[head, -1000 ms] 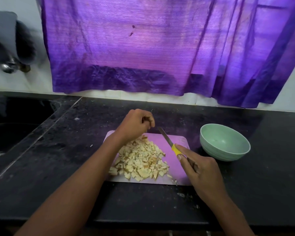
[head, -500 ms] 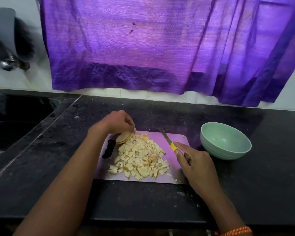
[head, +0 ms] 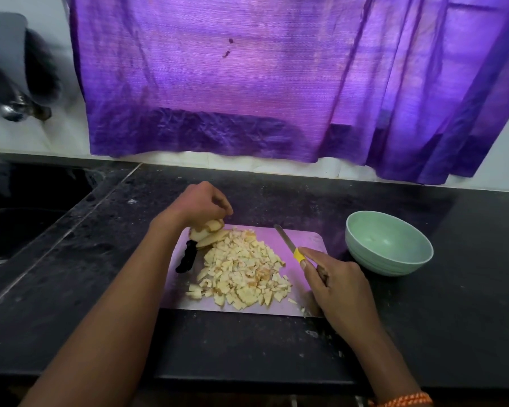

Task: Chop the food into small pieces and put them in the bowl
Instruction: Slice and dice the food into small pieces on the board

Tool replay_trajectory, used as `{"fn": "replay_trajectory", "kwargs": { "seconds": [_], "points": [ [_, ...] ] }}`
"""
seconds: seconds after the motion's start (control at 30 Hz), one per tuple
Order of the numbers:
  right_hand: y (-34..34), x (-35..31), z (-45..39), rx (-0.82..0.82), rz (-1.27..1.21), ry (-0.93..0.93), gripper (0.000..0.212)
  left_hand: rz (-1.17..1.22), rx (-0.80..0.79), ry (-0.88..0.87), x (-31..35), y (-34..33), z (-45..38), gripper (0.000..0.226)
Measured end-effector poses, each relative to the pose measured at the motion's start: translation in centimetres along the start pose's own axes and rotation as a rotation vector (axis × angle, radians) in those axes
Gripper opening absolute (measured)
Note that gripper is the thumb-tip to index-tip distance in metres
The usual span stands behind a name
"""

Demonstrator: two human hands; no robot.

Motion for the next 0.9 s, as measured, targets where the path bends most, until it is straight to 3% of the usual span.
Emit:
{"fn": "replay_trajectory", "kwargs": {
  "seconds": [0.23,0.4,0.63,0.77,0.9],
  "points": [
    [-0.5,0.7,-0.1,-0.017,0.008,-0.015,0.035,-0.061,-0.018,-0.005,-0.2,0.0,0.0,0.039],
    [-0.5,0.9,-0.1,-0.013,-0.005,-0.022,0.036,-0.13,0.133,-0.05,-0.7,0.5,-0.5,0.043],
    [-0.6,1.1,-0.2,-0.023,-0.018,-0.027,0.041,-0.122,0.003,0.037,-1.8,0.5,-0.2,0.021],
    [-0.7,1.2,-0.2,-0.026,-0.015,-0.019,0.042,-0.128,-0.103,0.07,-2.3,0.9,0.2,0.031],
    [-0.7,1.2,-0.2,-0.023,-0.005,-0.015,0.042,-0.185,-0.026,0.059,-2.6,0.8,-0.1,0.032]
  ]
}}
Point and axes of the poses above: each hand's wrist, its own z-axis away from the middle knuckle, its own y-axis out of the back of the hand, x = y × z, the point moved 2 cm from there along -z, towards the middle knuckle, and after that the axes turned 2 degrees about -y, right-handed, at the moved point
